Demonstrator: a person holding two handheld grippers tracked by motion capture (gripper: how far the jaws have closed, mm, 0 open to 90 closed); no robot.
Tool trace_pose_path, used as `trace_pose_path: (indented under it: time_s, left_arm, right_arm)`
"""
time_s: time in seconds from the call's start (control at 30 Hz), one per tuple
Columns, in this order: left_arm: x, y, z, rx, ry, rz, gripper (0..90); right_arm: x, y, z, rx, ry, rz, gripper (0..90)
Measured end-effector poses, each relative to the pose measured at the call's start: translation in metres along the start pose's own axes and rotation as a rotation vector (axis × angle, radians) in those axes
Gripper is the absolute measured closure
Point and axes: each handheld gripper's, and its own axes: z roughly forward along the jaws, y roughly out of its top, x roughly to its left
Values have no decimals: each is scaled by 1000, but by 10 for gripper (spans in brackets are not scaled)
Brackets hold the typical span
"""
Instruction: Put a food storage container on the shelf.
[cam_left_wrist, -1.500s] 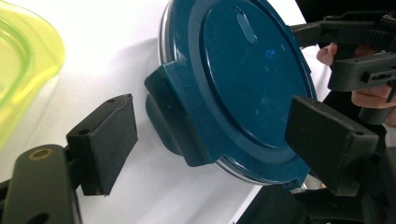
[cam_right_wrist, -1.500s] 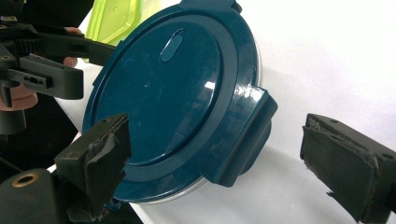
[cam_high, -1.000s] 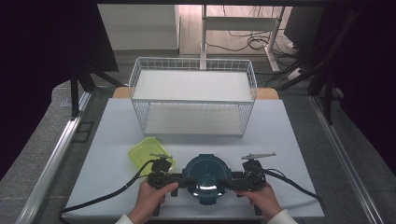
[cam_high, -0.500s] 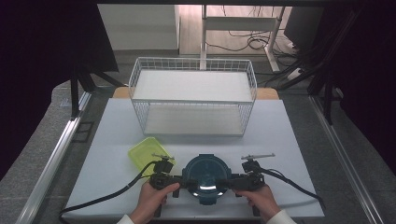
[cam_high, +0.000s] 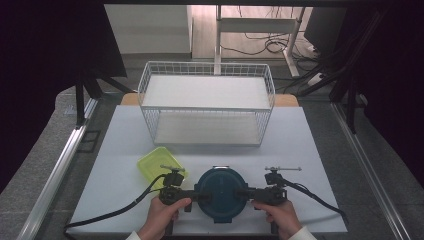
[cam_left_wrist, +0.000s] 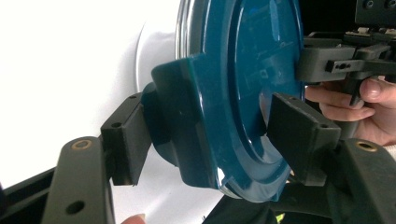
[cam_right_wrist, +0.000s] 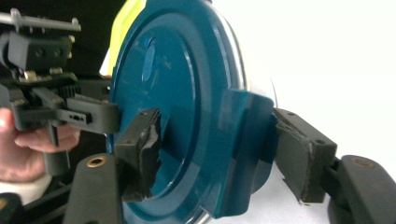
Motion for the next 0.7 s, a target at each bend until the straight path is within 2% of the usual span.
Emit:
trace_pose_path:
  time_s: [0.1, 0.3, 0.43, 0.63, 0.7]
  left_arm:
    - [-2, -2, -2, -14, 1, -2, 339]
    - [-6, -3, -6, -30, 4, 2, 375]
    - [-7, -3, -7, -29, 8, 11, 381]
    - [-11, -1, -11, -39, 16, 38, 380]
    - [-16, 0, -13, -46, 33, 67, 381]
  right_arm:
    - [1, -3, -3, -21, 10, 19, 386]
    - [6, -8, -7, -38, 1, 23, 400]
    - [11, -8, -9, -44, -11, 4, 400]
    - [15, -6, -10, -50, -14, -17, 400]
    - [16, -5, -11, -54, -9, -23, 399]
